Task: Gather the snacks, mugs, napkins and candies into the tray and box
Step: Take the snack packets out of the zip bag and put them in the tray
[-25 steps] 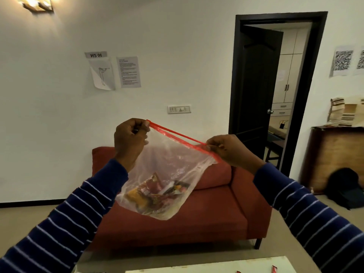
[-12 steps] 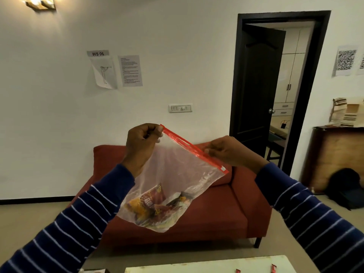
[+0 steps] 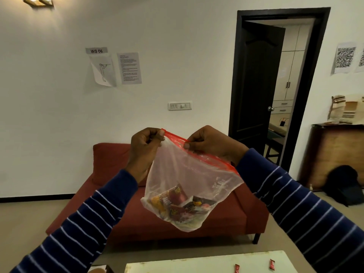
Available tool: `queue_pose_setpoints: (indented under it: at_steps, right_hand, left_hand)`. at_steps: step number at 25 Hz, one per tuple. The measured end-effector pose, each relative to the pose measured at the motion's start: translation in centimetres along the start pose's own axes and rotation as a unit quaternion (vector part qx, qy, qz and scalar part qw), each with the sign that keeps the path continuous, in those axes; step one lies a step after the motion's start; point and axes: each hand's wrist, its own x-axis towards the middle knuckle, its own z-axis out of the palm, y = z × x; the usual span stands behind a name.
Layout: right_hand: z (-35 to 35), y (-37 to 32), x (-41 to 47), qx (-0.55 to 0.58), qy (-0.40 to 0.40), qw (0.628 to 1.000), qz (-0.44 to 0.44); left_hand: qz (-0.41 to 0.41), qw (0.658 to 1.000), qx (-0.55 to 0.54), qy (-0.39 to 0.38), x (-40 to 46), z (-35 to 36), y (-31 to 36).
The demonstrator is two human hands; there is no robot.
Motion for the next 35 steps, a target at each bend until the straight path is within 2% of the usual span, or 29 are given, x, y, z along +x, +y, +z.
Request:
queue_pose_setpoints:
  at_steps: [4, 6, 9, 12, 13, 15, 16, 20, 22, 24, 26, 27, 29, 30, 31, 33, 34, 35]
  right_hand:
    - [0.9, 0.5, 0.1, 0.048, 0.018, 0.998, 0.025]
    - [1.6, 0.8, 0.1, 0.056, 0.024, 0.998, 0.020]
    - [2.2, 1.2, 0.2, 0.049, 0.036, 0.998, 0.012]
    - [1.9, 1.4, 0.0, 0.001, 0.060, 0.998, -0.001]
    - [1.8, 1.4, -0.2, -0.019, 0.061, 0.998, -0.010]
    - [1.9, 1.4, -0.4, -0.045, 0.054, 0.997, -0.029]
    - [2.2, 1.3, -0.5, -0.055, 0.054, 0.996, -0.038]
    - [3.4, 1.2, -0.6, -0.125, 0.124, 0.982, -0.065]
    - [4.4, 1.1, -1.4, -0.206, 0.189, 0.953, -0.120]
    - [5.6, 0.9, -2.4, -0.202, 0.208, 0.939, -0.182]
    - [7.2, 1.3, -3.2, -0.180, 0.135, 0.956, -0.188]
    - [8.2, 1.7, -3.4, -0.190, 0.071, 0.964, -0.171]
    - [10.9, 2.9, -3.9, -0.254, -0.050, 0.955, -0.142]
    - [12.5, 3.8, -4.4, -0.283, -0.072, 0.947, -0.134]
    - [14.1, 4.5, -4.8, -0.288, -0.059, 0.947, -0.127]
    - [16.6, 4.9, -6.1, -0.125, -0.004, 0.992, -0.035]
    - [17.8, 5.5, -6.5, -0.060, -0.022, 0.998, 0.017]
    - [19.1, 5.9, -7.0, -0.069, -0.082, 0.993, 0.042]
  left_hand:
    - [0.002, 0.992, 0.066, 0.103, -1.9, 0.7, -1.2]
    - [0.023, 0.988, 0.103, 0.115, -3.3, 1.2, -1.8]
    - [0.053, 0.986, 0.156, 0.027, -4.8, 1.4, -2.2]
    - [0.205, 0.932, 0.287, -0.083, -5.4, 0.6, -2.0]
    - [0.231, 0.910, 0.321, -0.128, -5.4, 0.3, -1.6]
    - [0.204, 0.882, 0.376, -0.196, -5.1, -0.1, -1.0]
    - [0.175, 0.881, 0.388, -0.207, -4.9, -0.2, -0.7]
    - [0.113, 0.890, 0.400, -0.184, -4.0, 0.6, -0.1]
    - [0.091, 0.887, 0.411, -0.189, -4.2, 0.7, -0.4]
    - [0.073, 0.888, 0.409, -0.198, -4.8, 0.4, -0.9]
    - [0.073, 0.884, 0.411, -0.210, -5.7, 0.2, -1.3]
    - [0.073, 0.884, 0.410, -0.211, -6.3, 0.1, -1.4]
    - [0.062, 0.893, 0.394, -0.211, -7.7, -0.1, -1.7]
    - [0.057, 0.895, 0.386, -0.217, -8.7, -0.3, -1.9]
    - [0.056, 0.896, 0.378, -0.224, -9.7, -0.5, -2.1]
    - [0.040, 0.903, 0.359, -0.234, -11.6, -1.1, -2.5]
    - [0.030, 0.907, 0.350, -0.234, -12.4, -1.4, -2.7]
    - [0.019, 0.910, 0.345, -0.231, -13.1, -1.7, -3.1]
